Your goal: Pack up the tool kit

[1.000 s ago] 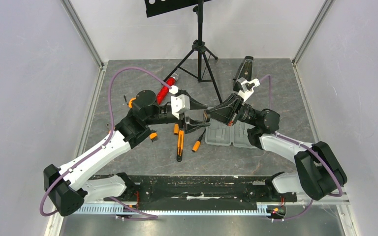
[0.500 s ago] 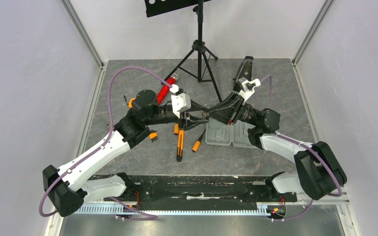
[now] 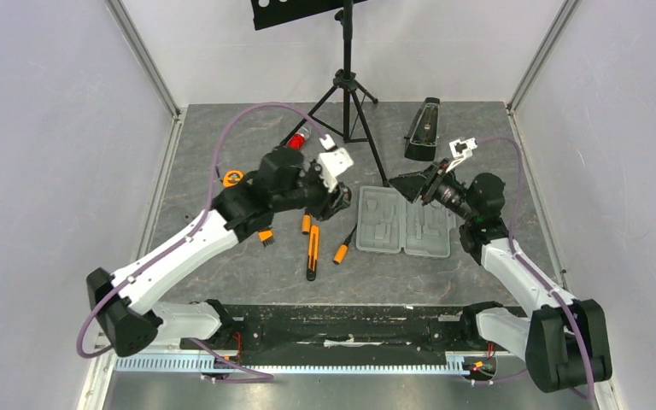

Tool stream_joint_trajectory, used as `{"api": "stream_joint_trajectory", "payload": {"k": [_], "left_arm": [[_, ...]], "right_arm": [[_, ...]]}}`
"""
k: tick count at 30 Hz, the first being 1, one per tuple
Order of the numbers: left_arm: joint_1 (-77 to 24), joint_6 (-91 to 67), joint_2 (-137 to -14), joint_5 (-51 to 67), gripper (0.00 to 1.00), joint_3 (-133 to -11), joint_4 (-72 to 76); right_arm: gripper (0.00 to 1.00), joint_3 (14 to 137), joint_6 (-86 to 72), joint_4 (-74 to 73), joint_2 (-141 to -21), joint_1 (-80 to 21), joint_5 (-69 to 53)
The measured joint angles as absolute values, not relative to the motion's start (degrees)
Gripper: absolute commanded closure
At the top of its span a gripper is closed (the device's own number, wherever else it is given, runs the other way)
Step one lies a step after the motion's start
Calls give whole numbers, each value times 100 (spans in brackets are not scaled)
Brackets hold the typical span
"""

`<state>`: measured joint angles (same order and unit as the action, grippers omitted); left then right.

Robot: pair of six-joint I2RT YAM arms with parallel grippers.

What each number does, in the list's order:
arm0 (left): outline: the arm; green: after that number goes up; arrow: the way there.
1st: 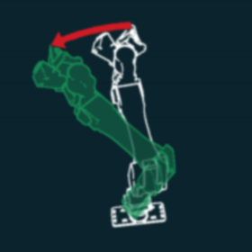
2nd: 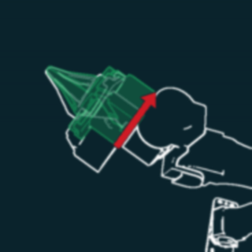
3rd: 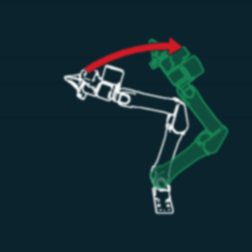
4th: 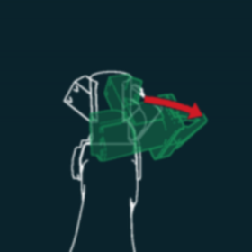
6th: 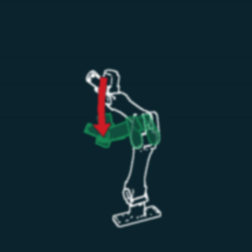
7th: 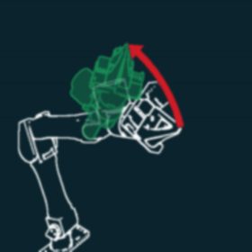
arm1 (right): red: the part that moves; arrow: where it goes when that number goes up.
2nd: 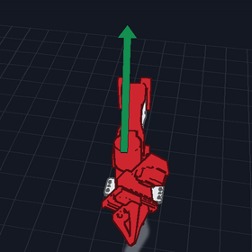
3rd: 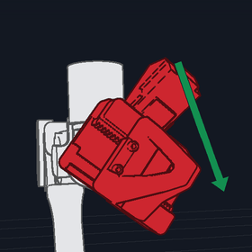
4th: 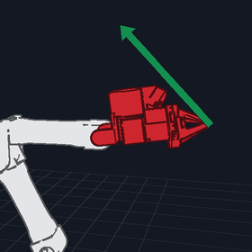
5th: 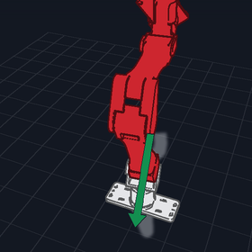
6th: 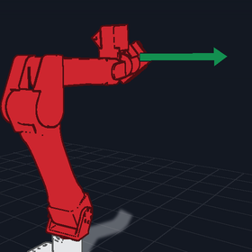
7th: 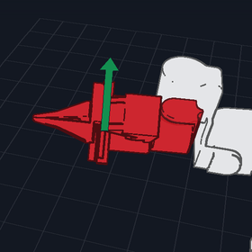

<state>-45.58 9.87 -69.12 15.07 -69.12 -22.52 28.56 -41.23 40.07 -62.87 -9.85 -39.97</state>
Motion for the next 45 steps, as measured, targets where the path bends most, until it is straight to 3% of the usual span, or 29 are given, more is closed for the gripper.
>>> {"api": "stream_joint_trajectory", "payload": {"k": [4,9,15,23,35,45], "left_arm": [[-5063,987,-7601,827,67,-7030,-2888],[-5889,950,-8659,196,65,-7109,-3378],[-6615,840,-9861,-180,63,-7349,-3577],[-6845,679,-10853,-443,56,-7529,-3583],[-6845,486,-11085,-659,20,-7585,-3564],[-6598,285,-10112,-639,15,-7601,-3594]], "right_arm": [[46,3424,-2912,1962,-6125,-985,-2998],[45,3507,-2178,600,-5929,-985,-2056],[40,3509,-1717,-316,-5787,-985,-1328],[39,3509,-1372,-888,-5437,-985,-709],[36,3588,-1135,-1221,-5369,-987,-574],[32,4106,-742,-1732,-5725,-1695,-515]]}}
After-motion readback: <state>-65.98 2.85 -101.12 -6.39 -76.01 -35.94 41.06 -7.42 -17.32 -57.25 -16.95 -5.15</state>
